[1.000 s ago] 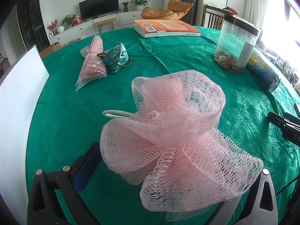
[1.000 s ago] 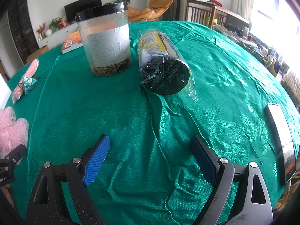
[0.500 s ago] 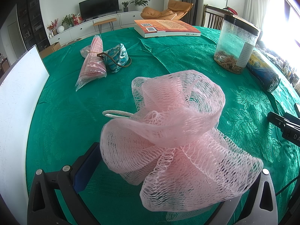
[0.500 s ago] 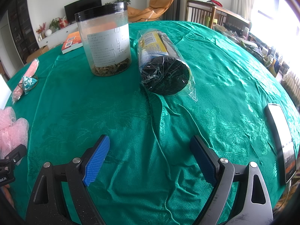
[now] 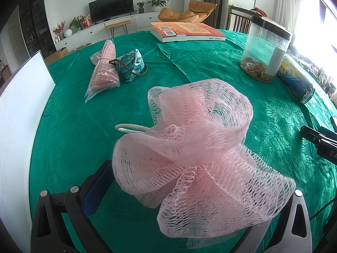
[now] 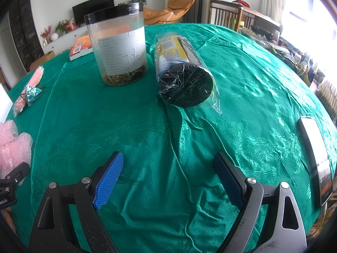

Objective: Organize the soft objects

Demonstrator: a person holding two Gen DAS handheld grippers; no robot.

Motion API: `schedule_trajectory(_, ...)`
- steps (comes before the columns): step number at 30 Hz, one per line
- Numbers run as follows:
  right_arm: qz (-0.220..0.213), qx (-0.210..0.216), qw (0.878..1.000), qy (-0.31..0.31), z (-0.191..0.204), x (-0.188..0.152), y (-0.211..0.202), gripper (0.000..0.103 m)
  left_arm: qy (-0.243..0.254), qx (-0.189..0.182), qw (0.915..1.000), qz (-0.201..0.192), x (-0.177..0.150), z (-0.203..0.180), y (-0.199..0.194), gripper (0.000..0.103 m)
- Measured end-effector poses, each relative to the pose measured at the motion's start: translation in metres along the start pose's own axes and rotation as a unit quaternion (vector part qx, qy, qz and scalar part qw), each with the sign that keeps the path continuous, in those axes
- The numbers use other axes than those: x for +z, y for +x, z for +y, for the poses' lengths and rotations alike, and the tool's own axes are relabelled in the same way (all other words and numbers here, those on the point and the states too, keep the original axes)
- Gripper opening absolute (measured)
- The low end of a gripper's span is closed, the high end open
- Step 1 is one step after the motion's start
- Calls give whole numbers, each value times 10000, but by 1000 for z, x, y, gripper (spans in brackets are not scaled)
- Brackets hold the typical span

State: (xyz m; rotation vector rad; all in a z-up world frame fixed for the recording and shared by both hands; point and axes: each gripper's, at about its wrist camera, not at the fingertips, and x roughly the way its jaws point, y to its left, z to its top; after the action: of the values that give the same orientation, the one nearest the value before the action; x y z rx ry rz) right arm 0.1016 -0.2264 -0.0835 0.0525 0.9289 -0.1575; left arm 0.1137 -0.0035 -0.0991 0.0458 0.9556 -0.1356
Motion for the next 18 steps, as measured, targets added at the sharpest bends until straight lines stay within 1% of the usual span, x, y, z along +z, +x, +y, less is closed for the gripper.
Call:
schedule_trajectory(12, -1, -1, 10000, 0, 0, 0, 0, 90, 29, -36, 10000, 10, 0, 0, -1, 103)
schedule_trajectory(15, -1, -1, 10000, 0, 0, 0, 0, 90, 153, -162, 9997, 134, -1, 2, -3, 103)
schedule_trajectory(18, -1, -1, 10000, 0, 0, 0, 0, 90, 6, -382, 9991, 157, -6, 8, -10, 103)
